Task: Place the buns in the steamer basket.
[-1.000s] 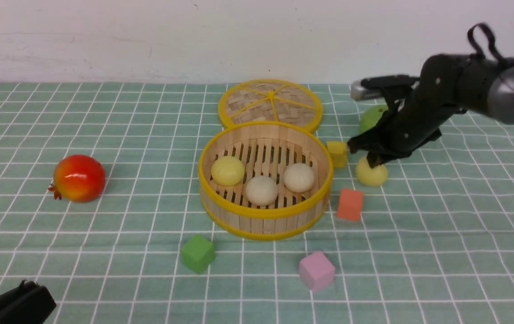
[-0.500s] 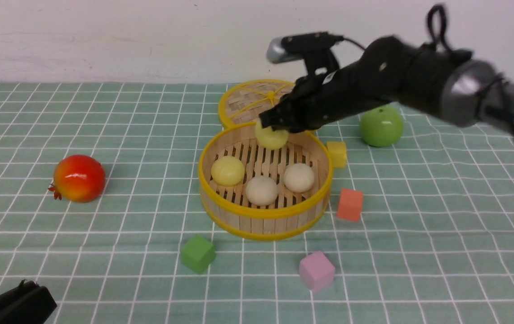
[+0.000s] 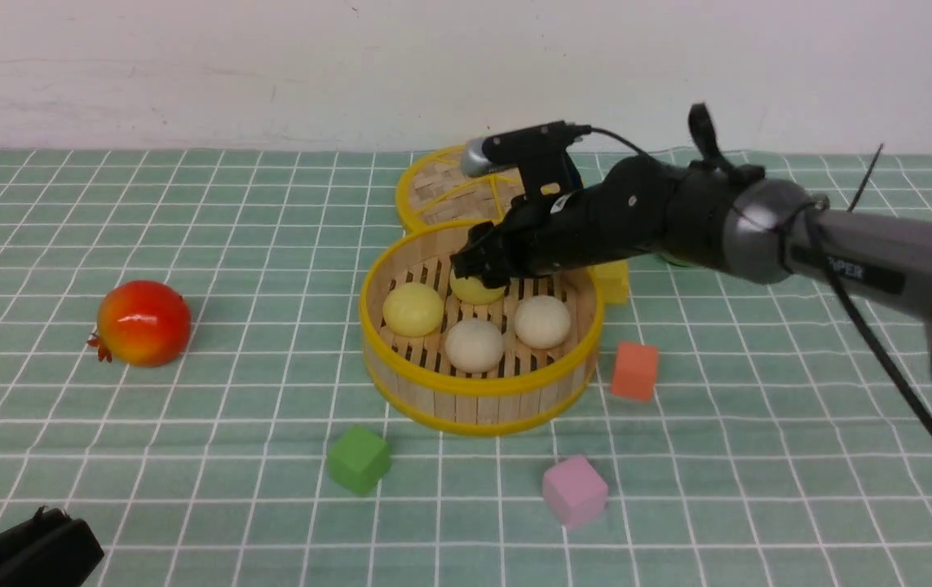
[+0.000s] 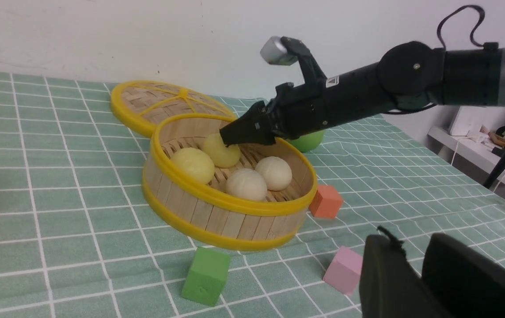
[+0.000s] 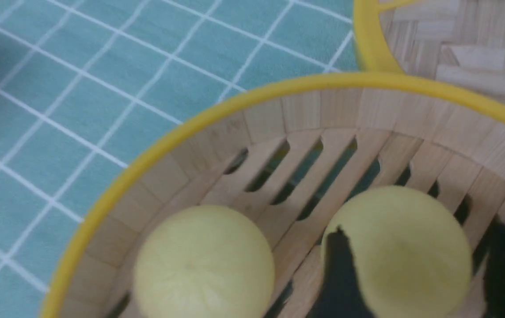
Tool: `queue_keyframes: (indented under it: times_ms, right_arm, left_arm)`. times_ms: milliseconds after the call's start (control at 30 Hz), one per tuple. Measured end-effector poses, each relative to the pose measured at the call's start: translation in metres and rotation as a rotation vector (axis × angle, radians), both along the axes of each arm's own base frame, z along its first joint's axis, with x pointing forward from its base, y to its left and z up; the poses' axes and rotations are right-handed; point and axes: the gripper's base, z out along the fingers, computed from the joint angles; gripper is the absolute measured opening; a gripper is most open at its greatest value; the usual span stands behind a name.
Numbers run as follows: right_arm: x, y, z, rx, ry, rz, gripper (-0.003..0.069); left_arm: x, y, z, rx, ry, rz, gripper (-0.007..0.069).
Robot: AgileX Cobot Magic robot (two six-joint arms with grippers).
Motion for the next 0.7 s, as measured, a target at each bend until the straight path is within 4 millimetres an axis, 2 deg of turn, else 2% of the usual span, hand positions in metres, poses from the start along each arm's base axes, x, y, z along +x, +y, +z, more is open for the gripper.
queue_keyframes:
  times_ms: [33,67,100,133,167,233,267,300,333,433,467,500,533,600,667,700]
  right_arm:
    - [-0.008,-0.003,0.023,0.002,-0.001,0.025,0.0496]
    - [-0.014,-0.007,0.035,-0.004,0.014,0.047,0.0510]
    - [-0.028,-0.014,0.062,-0.014,0.032,0.082,0.0522]
    - [-0.029,-0.015,0.067,-0.011,0.023,0.080,0.0522]
    - [-0.045,-0.024,0.090,-0.023,0.071,0.105,0.0517]
    - [-0.076,-0.043,0.129,-0.060,0.148,0.116,0.0468]
    - [-0.087,-0.050,0.141,-0.081,0.160,0.113,0.0446]
    - [-0.105,-0.060,0.152,-0.118,0.219,0.101,0.0384]
    - [-0.107,-0.062,0.155,-0.119,0.215,0.096,0.0384]
    - [-0.152,-0.085,0.168,-0.194,0.319,0.063,0.0177]
    - [-0.155,-0.086,0.168,-0.198,0.326,0.062,0.0153]
    - [-0.171,-0.095,0.168,-0.209,0.343,0.049,0.0073]
    - [-0.173,-0.095,0.168,-0.210,0.347,0.048,0.0052]
    - [-0.199,-0.106,0.168,-0.213,0.364,0.042,-0.0015]
    - [-0.218,-0.114,0.169,-0.218,0.387,0.042,-0.0020]
    - [-0.220,-0.115,0.169,-0.218,0.389,0.042,-0.0020]
  left_arm:
    - [0.000,0.000,0.000,0.000,0.000,0.000,0.0131]
    - [0.000,0.000,0.000,0.000,0.000,0.000,0.0131]
    - [0.000,0.000,0.000,0.000,0.000,0.000,0.0132]
    - [0.000,0.000,0.000,0.000,0.000,0.000,0.0132]
    - [0.000,0.000,0.000,0.000,0.000,0.000,0.0133]
    - [0.000,0.000,0.000,0.000,0.000,0.000,0.0135]
    - [0.000,0.000,0.000,0.000,0.000,0.000,0.0137]
    - [0.000,0.000,0.000,0.000,0.000,0.000,0.0138]
    - [0.000,0.000,0.000,0.000,0.000,0.000,0.0138]
    - [0.000,0.000,0.000,0.000,0.000,0.000,0.0143]
    - [0.000,0.000,0.000,0.000,0.000,0.000,0.0143]
    - [0.000,0.000,0.000,0.000,0.000,0.000,0.0144]
    - [0.000,0.000,0.000,0.000,0.000,0.000,0.0144]
    - [0.000,0.000,0.000,0.000,0.000,0.000,0.0147]
    - [0.000,0.000,0.000,0.000,0.000,0.000,0.0147]
    - [0.000,0.000,0.000,0.000,0.000,0.000,0.0147]
